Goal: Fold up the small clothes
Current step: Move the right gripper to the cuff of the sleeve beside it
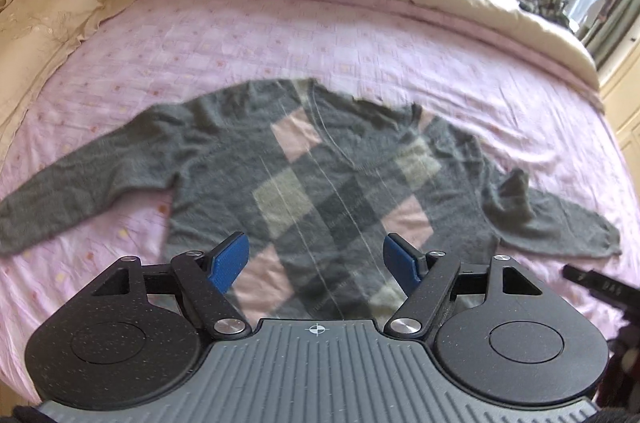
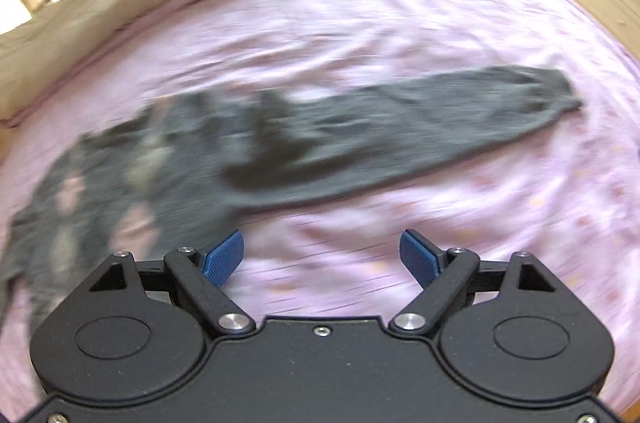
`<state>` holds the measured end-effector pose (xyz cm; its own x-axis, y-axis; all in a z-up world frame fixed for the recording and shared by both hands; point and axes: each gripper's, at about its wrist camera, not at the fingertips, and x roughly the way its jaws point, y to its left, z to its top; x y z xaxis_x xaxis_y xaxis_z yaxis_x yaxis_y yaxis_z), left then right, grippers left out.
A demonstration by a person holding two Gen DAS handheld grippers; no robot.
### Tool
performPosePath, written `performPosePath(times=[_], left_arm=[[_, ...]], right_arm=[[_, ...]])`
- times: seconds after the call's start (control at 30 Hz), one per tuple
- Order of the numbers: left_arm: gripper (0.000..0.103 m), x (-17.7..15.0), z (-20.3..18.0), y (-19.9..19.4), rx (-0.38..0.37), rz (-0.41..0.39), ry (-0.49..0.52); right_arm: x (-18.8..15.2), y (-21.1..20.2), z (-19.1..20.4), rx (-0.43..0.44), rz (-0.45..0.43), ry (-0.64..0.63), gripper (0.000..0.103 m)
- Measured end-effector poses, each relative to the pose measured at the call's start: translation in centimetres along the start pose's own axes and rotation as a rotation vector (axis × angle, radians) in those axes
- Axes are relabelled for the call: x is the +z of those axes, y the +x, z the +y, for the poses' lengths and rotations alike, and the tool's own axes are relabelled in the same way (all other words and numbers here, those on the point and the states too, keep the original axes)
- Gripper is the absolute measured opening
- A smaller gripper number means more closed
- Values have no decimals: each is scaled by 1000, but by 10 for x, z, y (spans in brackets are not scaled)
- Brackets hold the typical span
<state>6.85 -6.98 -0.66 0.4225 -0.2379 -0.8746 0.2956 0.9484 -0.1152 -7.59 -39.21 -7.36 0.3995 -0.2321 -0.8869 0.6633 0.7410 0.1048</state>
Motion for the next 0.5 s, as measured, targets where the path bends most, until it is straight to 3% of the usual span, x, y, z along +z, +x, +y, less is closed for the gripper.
performPosePath(times=[0.27,0.5], left_arm=[[73,-22,-32,18,98,76,11],[73,-28,-41,22,166,116,-12]], right_arm=[[42,35,-125,-84,35,179,86],[76,58,-199,-110,-3,347,79]])
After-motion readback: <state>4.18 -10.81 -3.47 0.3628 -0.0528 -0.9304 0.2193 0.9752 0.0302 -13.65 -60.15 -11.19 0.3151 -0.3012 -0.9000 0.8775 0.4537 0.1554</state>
